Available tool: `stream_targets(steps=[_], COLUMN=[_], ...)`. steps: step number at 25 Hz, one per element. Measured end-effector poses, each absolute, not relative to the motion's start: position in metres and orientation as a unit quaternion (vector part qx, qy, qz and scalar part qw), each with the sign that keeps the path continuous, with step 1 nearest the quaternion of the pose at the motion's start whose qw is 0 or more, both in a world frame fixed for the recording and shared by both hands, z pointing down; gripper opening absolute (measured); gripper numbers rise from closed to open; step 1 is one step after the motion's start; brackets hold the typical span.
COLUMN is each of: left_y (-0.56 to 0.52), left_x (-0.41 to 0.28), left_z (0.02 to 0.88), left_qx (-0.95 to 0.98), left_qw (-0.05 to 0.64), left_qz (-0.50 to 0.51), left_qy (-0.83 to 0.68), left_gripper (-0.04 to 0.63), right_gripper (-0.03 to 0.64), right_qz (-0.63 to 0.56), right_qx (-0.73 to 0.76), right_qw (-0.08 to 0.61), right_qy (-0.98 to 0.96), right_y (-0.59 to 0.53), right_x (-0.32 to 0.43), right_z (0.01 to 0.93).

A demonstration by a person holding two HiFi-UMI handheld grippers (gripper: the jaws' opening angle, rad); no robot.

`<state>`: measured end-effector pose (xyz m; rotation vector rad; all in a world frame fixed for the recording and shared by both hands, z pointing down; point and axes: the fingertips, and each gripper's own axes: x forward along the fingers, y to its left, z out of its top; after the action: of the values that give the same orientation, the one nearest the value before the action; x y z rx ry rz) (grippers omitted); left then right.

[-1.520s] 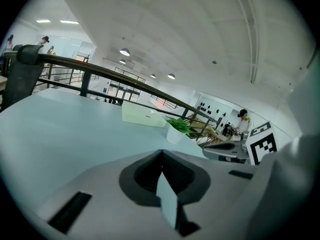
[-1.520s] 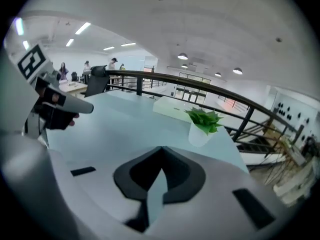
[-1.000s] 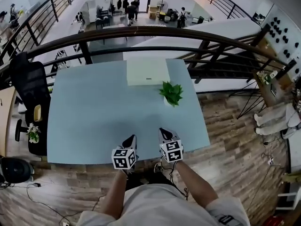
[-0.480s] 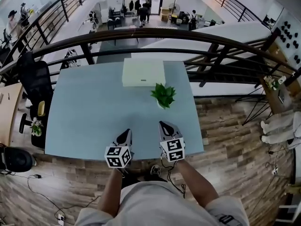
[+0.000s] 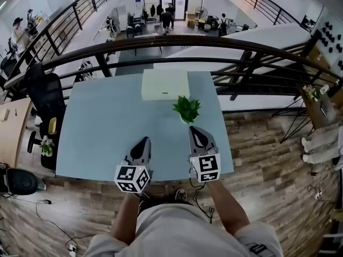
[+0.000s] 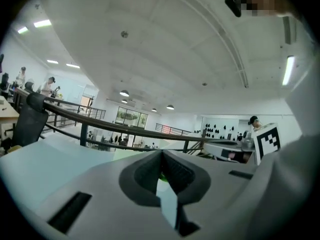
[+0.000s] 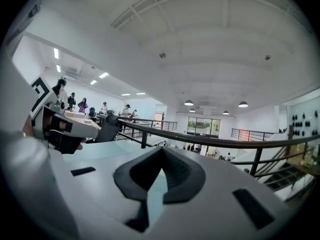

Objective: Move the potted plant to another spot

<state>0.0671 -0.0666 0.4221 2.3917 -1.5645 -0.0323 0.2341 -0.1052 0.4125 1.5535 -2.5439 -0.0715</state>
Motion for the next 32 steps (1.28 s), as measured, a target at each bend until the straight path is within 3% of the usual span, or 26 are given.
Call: stream_targets(steps=[9,32], left_y=[-0.057,-0.056], left_x=[0.055,0.075], left_z=[0.367,0.365], left_qx=[0.826,0.839], left_qw=[0.058,0.049], left_qz=[-0.017,-0.011], left_qy=[-0.56,-0.542], left_gripper=[0.012,0.012], right_gripper=[0.003,0.003], right_qz=[-0.059,-0.071], right_qx=[0.506,0.515], right_qw=[0.026,0.029], right_qy=[-0.86,-0.854], right_y=[-0.091,-0.083], right_x=[0.227,0.236], right_z=[0.355,0.349])
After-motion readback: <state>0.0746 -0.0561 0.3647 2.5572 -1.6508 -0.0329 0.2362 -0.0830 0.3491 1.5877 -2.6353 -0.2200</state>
